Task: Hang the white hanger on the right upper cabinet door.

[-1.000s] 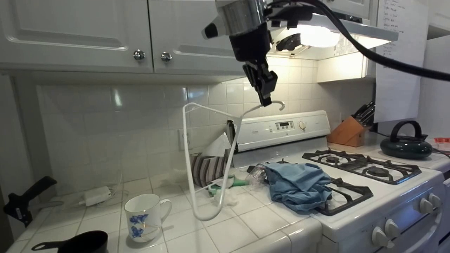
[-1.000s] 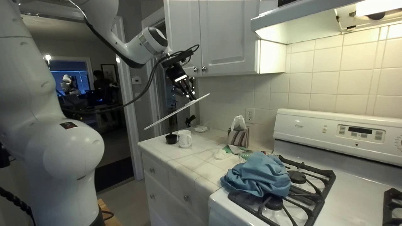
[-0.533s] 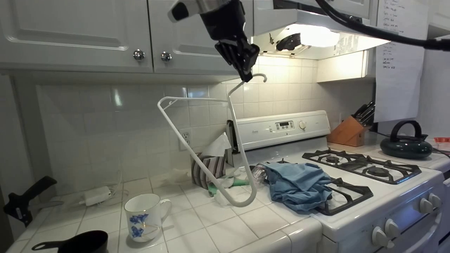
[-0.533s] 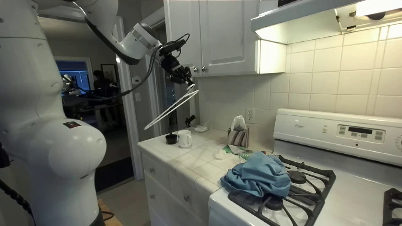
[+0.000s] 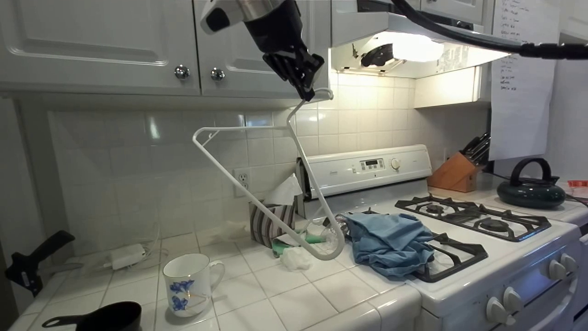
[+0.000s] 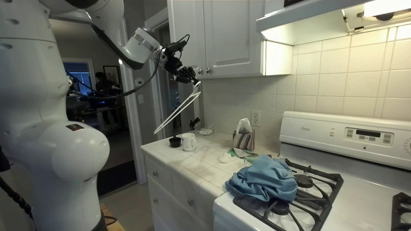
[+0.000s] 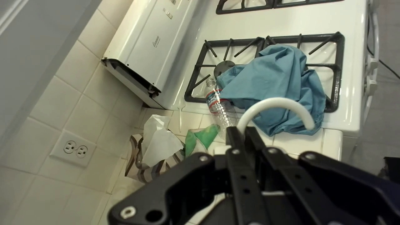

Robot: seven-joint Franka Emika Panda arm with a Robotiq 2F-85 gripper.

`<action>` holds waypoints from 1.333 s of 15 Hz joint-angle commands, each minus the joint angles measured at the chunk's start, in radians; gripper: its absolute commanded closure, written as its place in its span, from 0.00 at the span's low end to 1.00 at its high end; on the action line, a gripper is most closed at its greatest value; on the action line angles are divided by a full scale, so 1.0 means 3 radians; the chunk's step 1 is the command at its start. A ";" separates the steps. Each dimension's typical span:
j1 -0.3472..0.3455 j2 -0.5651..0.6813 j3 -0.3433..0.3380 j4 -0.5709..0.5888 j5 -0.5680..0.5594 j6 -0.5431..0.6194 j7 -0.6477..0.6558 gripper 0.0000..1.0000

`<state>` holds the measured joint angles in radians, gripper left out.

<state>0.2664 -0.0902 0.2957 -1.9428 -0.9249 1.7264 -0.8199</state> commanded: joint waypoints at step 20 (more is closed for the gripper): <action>0.0002 0.0078 -0.0123 0.0178 -0.1378 0.2270 -0.1726 0.98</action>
<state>0.2832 -0.0872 0.2741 -1.9173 -1.2714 2.3034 -1.3222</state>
